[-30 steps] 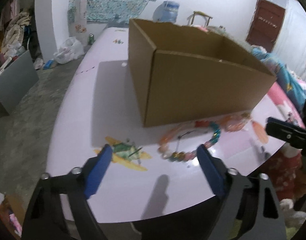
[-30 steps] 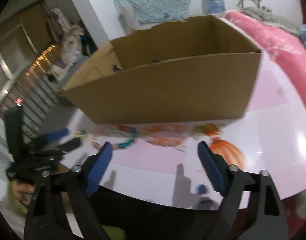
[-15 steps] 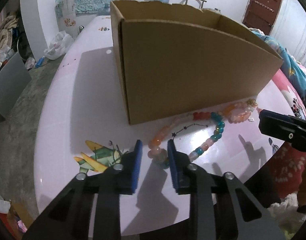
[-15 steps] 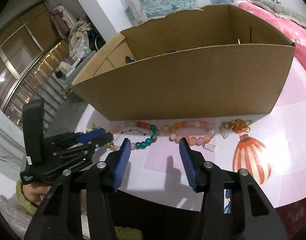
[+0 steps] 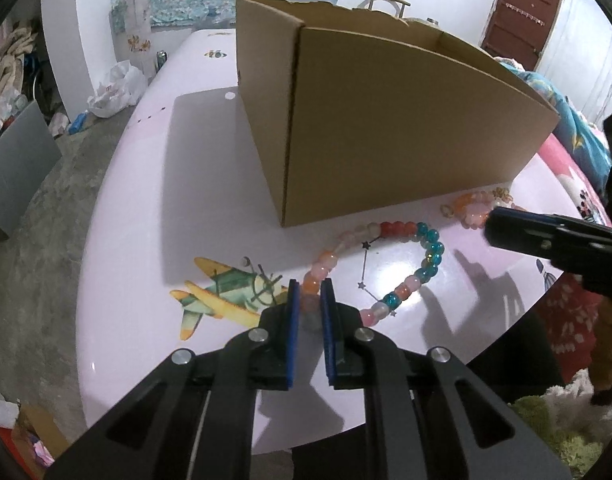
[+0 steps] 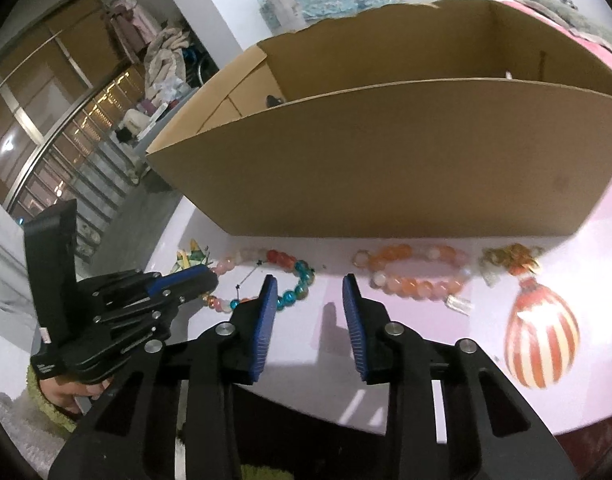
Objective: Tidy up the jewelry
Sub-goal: 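Close the right gripper on the teal and pink beaded bracelet, then carry the bracelet with the right gripper into the box and open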
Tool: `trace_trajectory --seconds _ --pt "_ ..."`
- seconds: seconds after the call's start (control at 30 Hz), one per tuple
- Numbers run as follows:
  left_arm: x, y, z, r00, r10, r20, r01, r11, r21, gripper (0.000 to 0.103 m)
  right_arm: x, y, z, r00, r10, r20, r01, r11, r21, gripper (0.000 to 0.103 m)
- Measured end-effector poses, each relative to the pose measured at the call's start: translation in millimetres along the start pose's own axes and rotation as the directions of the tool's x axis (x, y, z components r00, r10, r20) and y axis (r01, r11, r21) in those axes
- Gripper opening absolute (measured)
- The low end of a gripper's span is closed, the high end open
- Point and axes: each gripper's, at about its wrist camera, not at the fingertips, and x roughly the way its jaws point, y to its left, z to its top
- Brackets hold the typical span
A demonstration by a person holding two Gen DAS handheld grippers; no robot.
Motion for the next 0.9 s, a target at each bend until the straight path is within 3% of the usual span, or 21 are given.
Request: trace_trajectory --seconds 0.37,0.57,0.9 --pt "3 -1 3 1.000 0.001 -0.007 -0.001 1.000 0.004 0.010 38 17 11 0.994 -0.083 -0.067 0.076 0.991 -0.109 0.017" --pt "5 0 6 1.000 0.005 0.001 -0.005 1.000 -0.006 0.010 39 28 6 0.988 -0.144 -0.054 0.132 0.976 -0.176 0.011" --pt "-8 -4 7 0.998 -0.002 0.060 0.001 1.000 0.016 0.010 19 30 3 0.992 -0.125 -0.014 0.121 0.981 -0.150 0.008"
